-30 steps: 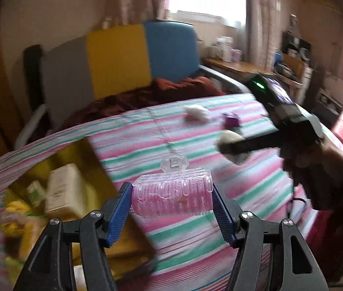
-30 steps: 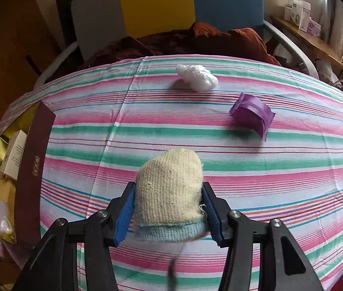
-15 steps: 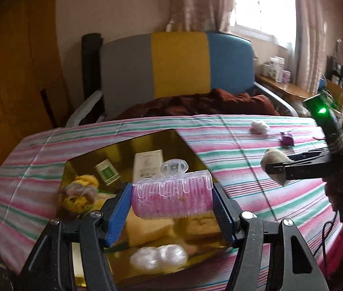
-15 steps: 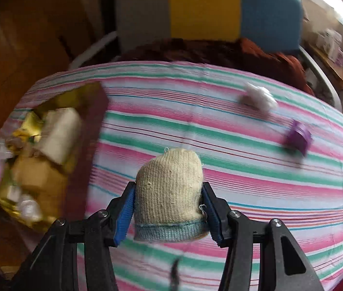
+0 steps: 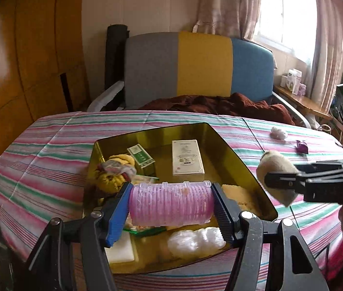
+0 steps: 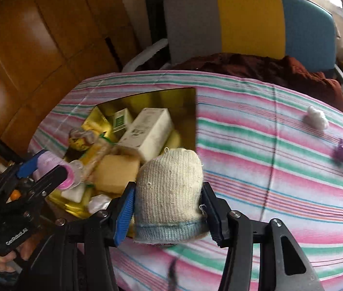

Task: Organize objects
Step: 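Carry the pink roller and cream sock over the gold tray, then lower the roller with the left tool while the right tool lowers the sock, opening both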

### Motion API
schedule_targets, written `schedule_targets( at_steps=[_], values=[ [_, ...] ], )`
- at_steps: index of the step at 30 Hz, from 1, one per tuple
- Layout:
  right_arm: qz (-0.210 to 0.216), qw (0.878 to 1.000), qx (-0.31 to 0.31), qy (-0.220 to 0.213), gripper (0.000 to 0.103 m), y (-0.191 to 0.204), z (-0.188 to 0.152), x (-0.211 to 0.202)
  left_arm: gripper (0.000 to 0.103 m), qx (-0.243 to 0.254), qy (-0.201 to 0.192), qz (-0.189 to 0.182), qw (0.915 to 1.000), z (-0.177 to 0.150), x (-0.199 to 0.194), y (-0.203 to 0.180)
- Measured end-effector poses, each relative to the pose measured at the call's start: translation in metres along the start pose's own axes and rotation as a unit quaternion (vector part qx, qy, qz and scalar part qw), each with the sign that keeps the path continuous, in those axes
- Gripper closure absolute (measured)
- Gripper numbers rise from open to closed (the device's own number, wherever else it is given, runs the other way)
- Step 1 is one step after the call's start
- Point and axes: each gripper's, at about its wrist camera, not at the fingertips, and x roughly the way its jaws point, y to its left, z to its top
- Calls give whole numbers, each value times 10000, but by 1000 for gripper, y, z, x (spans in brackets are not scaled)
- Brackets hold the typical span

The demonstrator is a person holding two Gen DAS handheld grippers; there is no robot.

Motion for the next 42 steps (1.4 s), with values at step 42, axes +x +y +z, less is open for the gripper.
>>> schedule_targets(
  at_steps=[42],
  values=[
    [-724,9971,-231,-39,49,18,86,61,39,-369,-84,337,9987,48,53,37]
  ],
)
